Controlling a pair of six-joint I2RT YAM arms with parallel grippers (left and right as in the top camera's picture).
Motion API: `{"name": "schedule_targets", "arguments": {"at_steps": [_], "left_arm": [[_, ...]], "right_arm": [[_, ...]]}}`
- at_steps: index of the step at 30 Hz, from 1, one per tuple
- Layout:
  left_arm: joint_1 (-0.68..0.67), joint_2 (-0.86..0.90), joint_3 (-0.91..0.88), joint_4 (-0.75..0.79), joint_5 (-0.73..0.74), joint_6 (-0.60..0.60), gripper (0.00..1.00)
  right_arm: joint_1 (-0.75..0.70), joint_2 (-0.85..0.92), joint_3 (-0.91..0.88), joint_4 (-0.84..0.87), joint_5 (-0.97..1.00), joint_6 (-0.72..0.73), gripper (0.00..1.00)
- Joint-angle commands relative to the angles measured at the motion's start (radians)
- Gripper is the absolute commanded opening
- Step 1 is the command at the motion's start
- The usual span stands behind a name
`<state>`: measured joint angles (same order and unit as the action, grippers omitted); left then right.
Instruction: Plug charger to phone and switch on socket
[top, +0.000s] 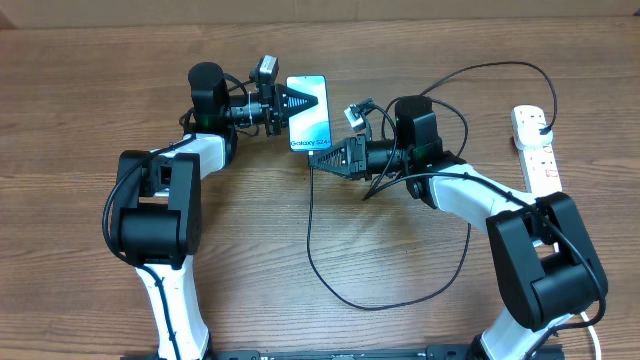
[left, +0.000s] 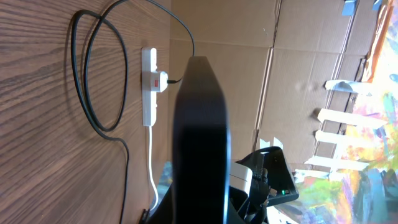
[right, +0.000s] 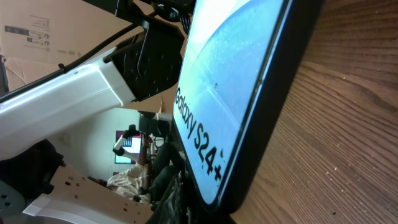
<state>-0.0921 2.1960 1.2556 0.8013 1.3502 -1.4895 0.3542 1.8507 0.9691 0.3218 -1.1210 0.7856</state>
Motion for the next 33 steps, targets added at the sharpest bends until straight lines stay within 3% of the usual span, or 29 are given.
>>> {"name": "schedule_targets", "arguments": {"at_steps": [1,33], "left_arm": [[-0.006,-0.003,0.026,0.012,0.039,0.027,0.05],[-0.007,-0.003,0.026,0.053,0.065,0.027,0.05]], "right_arm": [[-0.013,0.009,-0.003,0.010,-0.003,0.004,0.04],[-0.018,0.009,-0.003,0.012,0.006,0.011,0.04]]}}
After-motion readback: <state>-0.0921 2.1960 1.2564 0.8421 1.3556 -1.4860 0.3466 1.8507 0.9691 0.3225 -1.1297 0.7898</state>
